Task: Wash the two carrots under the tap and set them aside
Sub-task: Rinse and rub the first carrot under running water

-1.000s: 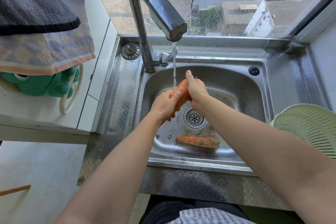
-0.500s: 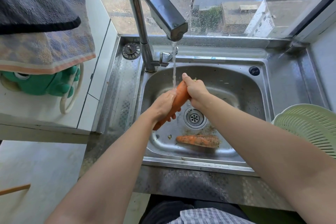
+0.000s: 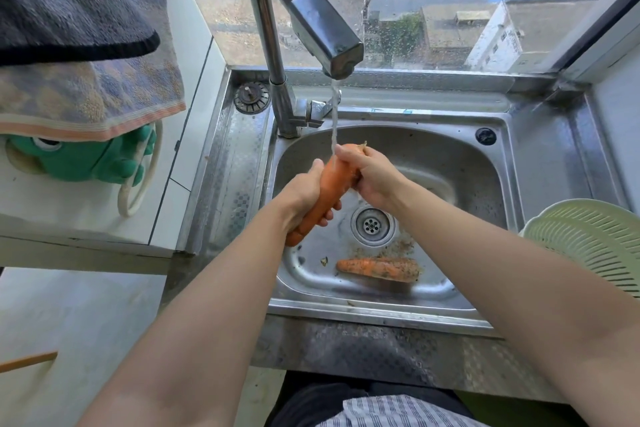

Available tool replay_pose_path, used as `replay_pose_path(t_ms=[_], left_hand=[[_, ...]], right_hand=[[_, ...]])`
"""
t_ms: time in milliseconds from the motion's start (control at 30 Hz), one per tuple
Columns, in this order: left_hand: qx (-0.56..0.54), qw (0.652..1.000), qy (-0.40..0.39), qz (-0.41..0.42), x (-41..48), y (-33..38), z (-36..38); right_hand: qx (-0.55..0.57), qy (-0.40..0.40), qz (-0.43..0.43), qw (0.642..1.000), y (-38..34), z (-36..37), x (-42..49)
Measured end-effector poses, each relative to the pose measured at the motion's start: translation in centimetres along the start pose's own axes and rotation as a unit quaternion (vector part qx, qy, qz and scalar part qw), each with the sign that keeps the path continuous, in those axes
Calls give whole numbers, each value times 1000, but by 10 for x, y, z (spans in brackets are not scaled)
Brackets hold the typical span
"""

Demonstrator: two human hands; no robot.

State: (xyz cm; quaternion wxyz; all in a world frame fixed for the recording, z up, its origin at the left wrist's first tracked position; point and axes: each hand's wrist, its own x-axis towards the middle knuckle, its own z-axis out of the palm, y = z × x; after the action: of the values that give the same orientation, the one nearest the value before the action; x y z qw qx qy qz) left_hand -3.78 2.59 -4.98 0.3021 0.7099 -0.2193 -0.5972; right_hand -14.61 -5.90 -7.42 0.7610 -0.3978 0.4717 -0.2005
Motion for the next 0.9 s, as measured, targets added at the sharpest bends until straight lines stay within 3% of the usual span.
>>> replay_pose_path(t_ms=[100,233,300,433,467,633,800,833,900], left_hand=[[-56,997,-54,-8,-6,2,6],[70,991,-23,108,-3,-3,10],[88,988,-1,125,-1,-4,10],[-11,996,59,62,4,-8,2],[-24,996,64,53,5,-10,1],[-41,997,66,27,3,-11,6],[-61,996,69,3,1,-15,0],[-63,996,69,1,0,-15,0],[-54,996,69,0,1,-15,2]], right_hand=[[-17,70,-22,997,-3,4,-1],[-59,202,27,977,-5,7,11],[-38,167,29,985,-1,2,12],[58,-55,-42,996,12,-7,0],[58,-81,-51,994,14,-8,-1],[-41,24,-45,998,15,9,4],[-15,-114,-31,993,10,-11,-1],[-33,-115,-30,992,10,-11,-1],[-70,-38,-23,997,11,-1,1]])
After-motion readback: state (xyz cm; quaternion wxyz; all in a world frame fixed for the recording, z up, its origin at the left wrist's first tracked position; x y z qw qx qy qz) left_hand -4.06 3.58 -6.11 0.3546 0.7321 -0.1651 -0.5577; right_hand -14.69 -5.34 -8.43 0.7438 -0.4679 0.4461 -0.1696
